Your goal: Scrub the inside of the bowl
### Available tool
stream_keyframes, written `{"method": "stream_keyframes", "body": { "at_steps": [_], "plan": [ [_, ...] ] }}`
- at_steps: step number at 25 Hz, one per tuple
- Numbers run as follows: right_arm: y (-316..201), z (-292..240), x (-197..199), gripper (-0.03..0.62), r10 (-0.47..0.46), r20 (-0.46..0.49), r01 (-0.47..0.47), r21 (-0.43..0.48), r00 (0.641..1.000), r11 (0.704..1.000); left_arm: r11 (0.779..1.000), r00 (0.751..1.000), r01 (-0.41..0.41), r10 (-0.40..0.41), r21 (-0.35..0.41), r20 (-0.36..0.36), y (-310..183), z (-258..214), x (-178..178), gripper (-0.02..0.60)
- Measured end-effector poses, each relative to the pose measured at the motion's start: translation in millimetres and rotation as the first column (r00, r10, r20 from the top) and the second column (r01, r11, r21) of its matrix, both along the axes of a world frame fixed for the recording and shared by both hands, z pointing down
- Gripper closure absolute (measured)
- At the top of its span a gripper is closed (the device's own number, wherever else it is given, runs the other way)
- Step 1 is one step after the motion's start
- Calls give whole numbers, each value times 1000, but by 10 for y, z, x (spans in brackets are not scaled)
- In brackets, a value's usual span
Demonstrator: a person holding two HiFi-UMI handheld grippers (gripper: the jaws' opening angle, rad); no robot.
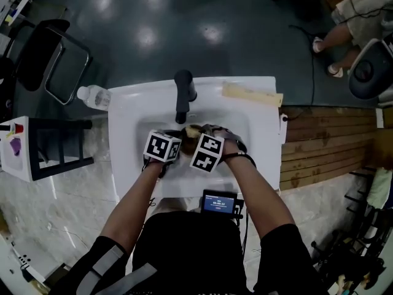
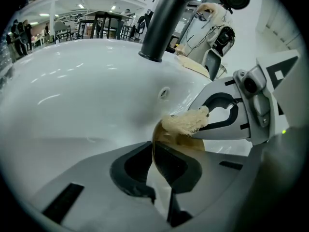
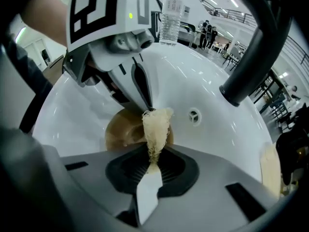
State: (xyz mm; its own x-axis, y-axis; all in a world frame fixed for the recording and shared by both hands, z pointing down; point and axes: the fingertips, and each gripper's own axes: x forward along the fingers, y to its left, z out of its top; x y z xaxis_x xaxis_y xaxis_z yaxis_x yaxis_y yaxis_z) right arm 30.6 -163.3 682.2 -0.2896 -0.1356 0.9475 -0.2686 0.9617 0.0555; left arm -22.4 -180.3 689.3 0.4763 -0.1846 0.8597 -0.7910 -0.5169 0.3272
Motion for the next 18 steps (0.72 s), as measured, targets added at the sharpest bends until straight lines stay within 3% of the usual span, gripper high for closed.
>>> {"method": "stream_keyframes", "body": {
  "at_steps": [4,10,18],
  "plan": [
    [-21,80,-100,554,-3,-49,3,-15,999,1000,1000,1000,6,-6,-2,-4,-4,1,-2,560],
    [105,174,-238,554,-164,-122,165,0,979,986,999,1000,28,-28,-20,-12,2,20,-20,560],
    [313,186,-374,554,-323,-79,319,-57,943,946,998,999,50,-50,-33,-14,-2,37,-49,560]
  ]
}}
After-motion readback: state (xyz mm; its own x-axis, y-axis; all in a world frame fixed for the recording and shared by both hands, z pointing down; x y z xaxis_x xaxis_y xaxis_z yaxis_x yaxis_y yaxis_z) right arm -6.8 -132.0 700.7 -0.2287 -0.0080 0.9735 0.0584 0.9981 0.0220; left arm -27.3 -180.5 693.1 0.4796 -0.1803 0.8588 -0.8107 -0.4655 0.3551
